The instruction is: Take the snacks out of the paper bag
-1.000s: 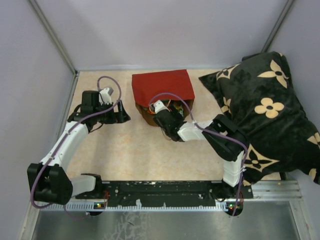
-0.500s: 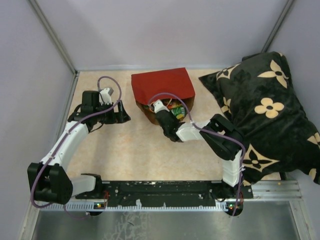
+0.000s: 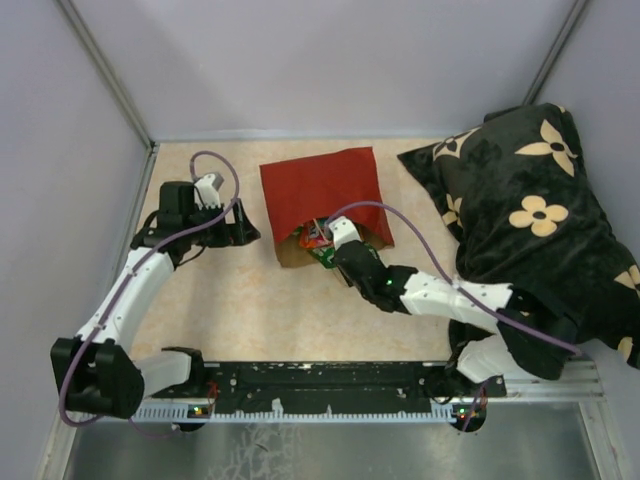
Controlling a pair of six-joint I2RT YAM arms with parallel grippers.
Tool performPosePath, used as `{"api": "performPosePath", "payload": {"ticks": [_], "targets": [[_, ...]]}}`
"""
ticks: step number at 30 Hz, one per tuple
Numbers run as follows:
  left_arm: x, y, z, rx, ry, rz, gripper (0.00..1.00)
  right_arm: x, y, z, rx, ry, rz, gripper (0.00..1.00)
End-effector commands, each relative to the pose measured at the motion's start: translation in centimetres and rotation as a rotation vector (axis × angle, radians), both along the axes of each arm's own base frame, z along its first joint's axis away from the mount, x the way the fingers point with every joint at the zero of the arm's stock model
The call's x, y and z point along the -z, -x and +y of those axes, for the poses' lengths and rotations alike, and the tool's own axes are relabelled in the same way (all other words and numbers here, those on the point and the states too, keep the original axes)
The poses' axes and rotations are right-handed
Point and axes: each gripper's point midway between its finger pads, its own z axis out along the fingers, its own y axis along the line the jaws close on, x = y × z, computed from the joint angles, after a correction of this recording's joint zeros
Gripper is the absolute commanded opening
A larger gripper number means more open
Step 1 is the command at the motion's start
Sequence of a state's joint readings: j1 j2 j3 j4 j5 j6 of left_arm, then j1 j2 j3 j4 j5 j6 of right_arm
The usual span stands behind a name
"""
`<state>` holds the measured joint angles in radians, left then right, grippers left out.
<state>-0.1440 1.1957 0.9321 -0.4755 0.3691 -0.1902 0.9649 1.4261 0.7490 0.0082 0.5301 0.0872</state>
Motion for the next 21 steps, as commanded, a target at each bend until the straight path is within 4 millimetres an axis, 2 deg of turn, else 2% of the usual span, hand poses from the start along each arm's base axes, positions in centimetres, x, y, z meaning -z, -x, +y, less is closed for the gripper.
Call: {"api": "performPosePath", "payload": {"ticks": [1,7,10,12,17,21], "targets": [[-4.7,0.1,0.0,-0.036,0.054,-0.115,1.00,-4.0,3.9,1.5,-0.109,-0.199,0.065,0.00],[-11.5,0.2,1.1,-0.140,0.107,-0.338,1.00,-5.7,6.8,1.4,-0.191,-0.283,0.138,0.00],[-13.0,0.6,1.0,-0.131,0.121,-0.369,1.00,-5.7,8.1,2.2,-0.267,-0.300,0.185,0.00],[-13.0,0.7,0.6,-0.114,0.129,-0.357,1.00,-5.8,9.0,3.0,-0.327,-0.311,0.224,0.00],[-11.3,0.9,0.0,-0.078,0.139,-0.297,1.00,-5.8,10.2,4.7,-0.424,-0.320,0.284,0.00],[-10.5,1.2,-0.4,-0.058,0.147,-0.276,1.00,-5.4,10.7,5.2,-0.461,-0.316,0.340,0.00]]}}
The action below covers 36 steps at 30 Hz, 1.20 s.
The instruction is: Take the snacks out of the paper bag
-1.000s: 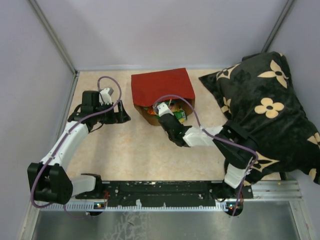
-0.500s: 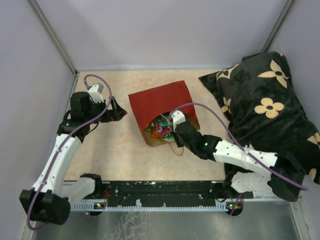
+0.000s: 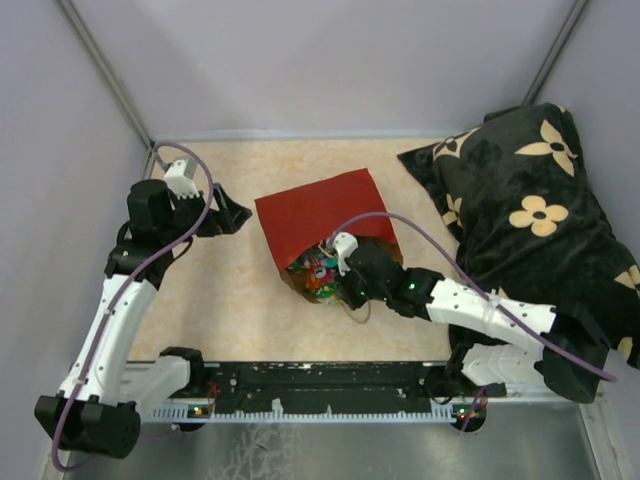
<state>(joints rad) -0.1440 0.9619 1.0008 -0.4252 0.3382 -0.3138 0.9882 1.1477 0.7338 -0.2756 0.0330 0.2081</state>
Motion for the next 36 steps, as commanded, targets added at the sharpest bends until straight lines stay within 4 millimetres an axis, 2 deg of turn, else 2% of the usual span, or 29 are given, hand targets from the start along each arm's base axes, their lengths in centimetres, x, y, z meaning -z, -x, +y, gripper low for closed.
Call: {"api": "performPosePath", "payload": {"ticks": [1,4,7,11,14,18,24,28,31,33,36], "targets": [[0.7,0.6,-0.6,0.041,0.018,0.022,1.00,-2.6,0.7,2.7,-0.116,-0.096,0.030,0.00],[2.0,0.9,-1.2,0.077,0.028,0.059,1.00,-1.8,0.4,2.3,-0.100,-0.107,0.095,0.00],[3.6,1.2,-2.2,0.133,0.063,0.100,1.00,-0.9,-0.8,1.5,-0.060,-0.146,0.156,0.00],[6.7,1.7,-3.5,0.180,0.135,0.203,1.00,0.0,-3.8,0.9,0.011,-0.159,0.165,0.00],[8.3,1.6,-4.3,0.196,0.196,0.261,1.00,0.7,-6.5,1.4,0.042,-0.160,0.172,0.00],[9.4,0.5,-5.4,0.194,0.266,0.324,1.00,2.1,-9.7,3.1,0.065,-0.136,0.179,0.00],[11.1,-2.6,-6.5,0.145,0.311,0.370,1.00,3.1,-15.2,5.0,0.134,-0.171,0.163,0.00],[11.6,-5.6,-6.8,0.108,0.325,0.380,1.00,2.7,-19.2,5.5,0.153,-0.157,0.106,0.00],[11.3,-7.7,-7.2,0.110,0.322,0.380,1.00,2.3,-22.9,4.5,0.192,-0.157,0.086,0.00],[10.7,-8.6,-7.3,0.121,0.307,0.373,0.99,1.1,-25.2,3.6,0.218,-0.175,0.072,0.00],[8.5,-9.2,-7.1,0.133,0.262,0.327,1.00,-0.9,-25.5,2.5,0.237,-0.188,0.058,0.00]]}}
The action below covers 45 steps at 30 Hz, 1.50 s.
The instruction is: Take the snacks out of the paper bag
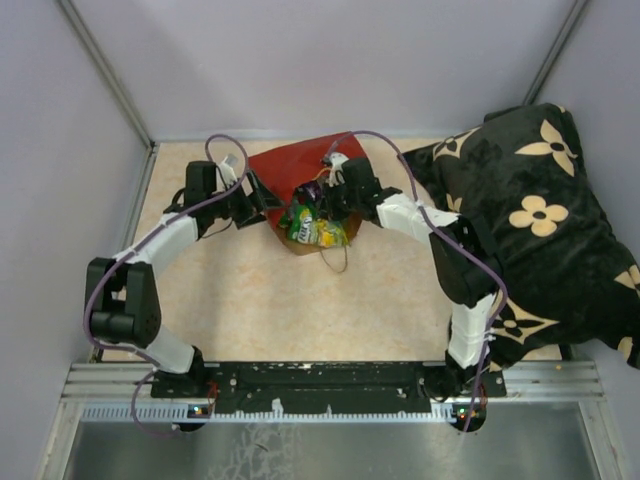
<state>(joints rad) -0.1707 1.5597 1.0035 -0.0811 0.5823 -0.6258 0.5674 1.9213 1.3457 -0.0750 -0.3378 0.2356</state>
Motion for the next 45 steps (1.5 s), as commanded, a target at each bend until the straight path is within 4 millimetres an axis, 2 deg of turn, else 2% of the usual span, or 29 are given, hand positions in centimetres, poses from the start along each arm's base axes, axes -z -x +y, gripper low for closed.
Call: {"api": "performPosePath", "payload": {"ticks": [1,5,10,14,16,19,22,24,26,28,30,33,36,39,41,43,45], "targets": [[-5.0,-1.7,0.1,0.019,-0.043,-0.143,1.00,-3.3,-3.1,-3.4,0.096,0.018,-0.082,0.00],[-6.3,-0.4,0.6,0.044,-0.090,-0.187,1.00,-5.4,0.2,-4.5,0.113,-0.050,-0.045,0.00],[-6.1,2.4,1.5,0.096,-0.157,-0.176,1.00,-10.1,2.5,-8.4,0.194,-0.234,-0.012,0.00],[-8.2,3.4,2.8,0.073,-0.227,-0.238,1.00,-14.5,3.6,-11.9,0.280,-0.302,-0.065,0.00],[-9.8,3.7,3.4,0.041,-0.248,-0.283,1.00,-16.4,4.8,-12.8,0.309,-0.307,-0.098,0.00],[-12.1,4.3,3.7,0.026,-0.244,-0.327,1.00,-17.7,7.0,-13.6,0.327,-0.330,-0.095,0.00],[-13.2,5.4,3.1,0.042,-0.194,-0.349,1.00,-15.9,9.3,-13.8,0.346,-0.361,-0.010,0.00],[-13.5,5.9,2.8,0.037,-0.150,-0.368,1.00,-14.9,11.5,-12.8,0.321,-0.417,0.020,0.00],[-14.5,5.7,3.2,-0.004,-0.151,-0.395,1.00,-14.0,13.2,-11.8,0.328,-0.423,0.009,0.00],[-14.9,6.3,3.1,-0.002,-0.142,-0.401,1.00,-15.1,14.5,-9.8,0.298,-0.423,-0.066,0.00],[-14.9,5.5,3.5,-0.031,-0.150,-0.447,1.00,-15.9,15.3,-7.7,0.255,-0.420,-0.122,0.00],[-15.7,3.8,5.5,-0.081,-0.298,-0.436,1.00,-15.0,17.3,-3.8,0.097,-0.415,-0.086,0.00],[-16.4,3.2,6.3,-0.137,-0.318,-0.433,1.00,-15.0,18.7,0.5,-0.010,-0.420,-0.081,0.00],[-17.5,3.4,7.4,-0.212,-0.330,-0.447,1.00,-17.0,20.0,5.8,-0.109,-0.505,-0.075,0.00],[-18.6,3.4,8.9,-0.284,-0.372,-0.447,1.00,-18.1,20.7,9.6,-0.185,-0.584,-0.013,0.00],[-20.2,3.3,10.8,-0.375,-0.422,-0.462,1.00,-19.7,20.7,12.4,-0.235,-0.673,0.044,0.00],[-21.4,3.4,12.0,-0.425,-0.446,-0.470,1.00,-19.6,19.8,14.5,-0.238,-0.712,0.107,0.00]]}}
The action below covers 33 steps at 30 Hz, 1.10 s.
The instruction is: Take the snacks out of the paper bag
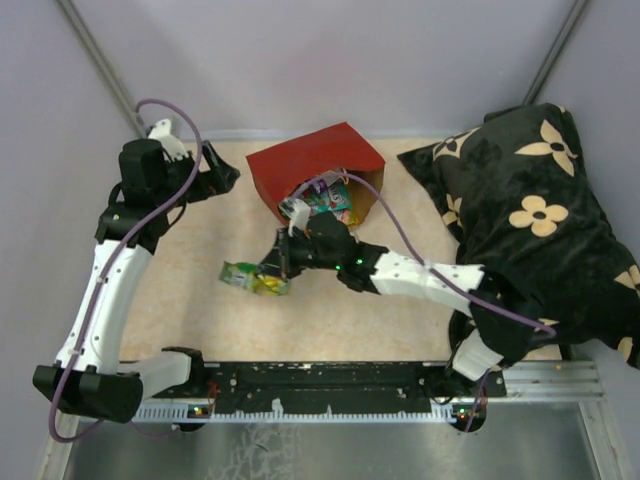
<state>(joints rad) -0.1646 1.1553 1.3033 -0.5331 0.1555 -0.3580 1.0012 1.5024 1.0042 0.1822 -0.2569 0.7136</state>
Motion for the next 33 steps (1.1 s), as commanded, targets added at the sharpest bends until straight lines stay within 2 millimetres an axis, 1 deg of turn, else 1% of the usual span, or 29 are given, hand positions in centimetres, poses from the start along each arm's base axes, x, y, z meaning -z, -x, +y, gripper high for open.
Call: {"api": "performPosePath", "payload": {"ticks": [1,3,4,5,6,7,8,9,10,12,14,16,17,19,23,25,26,27,28,30,33], "targets": [[-4.5,0.4,4.0,-0.182,-0.061,-0.088,1.00,-7.7,-1.8,6.1,-0.069,-0.314,0.025,0.00],[-4.7,0.3,4.5,-0.205,-0.070,-0.085,1.00,-5.9,-3.9,7.3,-0.040,-0.306,0.076,0.00],[-4.6,0.1,4.6,-0.210,-0.074,-0.079,1.00,-4.6,-5.1,7.5,-0.029,-0.294,0.097,0.16],[-4.2,0.0,4.7,-0.212,-0.079,-0.067,1.00,-3.1,-6.2,7.4,-0.014,-0.267,0.110,0.42],[-3.6,-0.2,4.7,-0.212,-0.083,-0.050,1.00,-1.4,-7.4,7.1,0.014,-0.220,0.116,0.61],[-2.8,-0.2,4.6,-0.208,-0.084,-0.030,1.00,0.0,-8.3,6.5,0.042,-0.173,0.111,0.75],[-1.8,-0.3,4.5,-0.203,-0.085,-0.006,1.00,1.2,-8.9,5.8,0.073,-0.128,0.094,0.92],[-0.7,-0.3,4.2,-0.191,-0.081,0.013,1.00,1.7,-9.3,5.0,0.099,-0.093,0.062,0.98],[0.7,-0.1,3.8,-0.165,-0.078,0.035,1.00,1.7,-9.1,4.4,0.105,-0.072,0.039,0.99],[3.7,0.5,2.6,-0.116,-0.037,0.090,1.00,0.4,-8.3,3.2,0.116,-0.058,-0.017,0.99],[6.6,1.4,1.6,-0.078,-0.005,0.162,1.00,-0.2,-7.5,1.9,0.142,-0.021,-0.076,0.99],[8.3,2.3,1.8,-0.093,-0.001,0.203,1.00,-1.3,-6.4,1.0,0.157,-0.016,-0.130,0.99],[8.6,2.6,1.9,-0.099,0.004,0.207,1.00,-1.5,-5.7,0.7,0.153,-0.012,-0.149,0.99],[8.5,3.0,1.7,-0.094,0.021,0.196,1.00,-1.0,-4.2,0.8,0.134,0.026,-0.180,0.98],[7.8,3.6,1.3,-0.080,0.054,0.181,1.00,1.7,-1.3,2.4,0.092,0.108,-0.194,0.93],[7.4,3.8,1.0,-0.074,0.074,0.172,1.00,3.1,-0.9,3.2,0.100,0.080,-0.129,0.87],[7.3,3.9,0.9,-0.068,0.085,0.173,1.00,3.3,-0.8,3.4,0.105,0.055,-0.108,0.84],[7.3,4.1,0.8,-0.066,0.090,0.177,1.00,4.6,-0.9,3.9,0.108,0.051,-0.084,0.81],[7.3,4.3,0.7,-0.062,0.096,0.185,1.00,5.3,-0.8,4.3,0.107,0.046,-0.068,0.78],[7.6,4.8,0.6,-0.056,0.103,0.198,1.00,6.5,-0.6,5.2,0.098,0.033,-0.037,0.75],[7.3,5.3,0.9,-0.066,0.097,0.182,1.00,7.7,0.1,6.9,0.065,-0.007,-0.005,0.75]]}}
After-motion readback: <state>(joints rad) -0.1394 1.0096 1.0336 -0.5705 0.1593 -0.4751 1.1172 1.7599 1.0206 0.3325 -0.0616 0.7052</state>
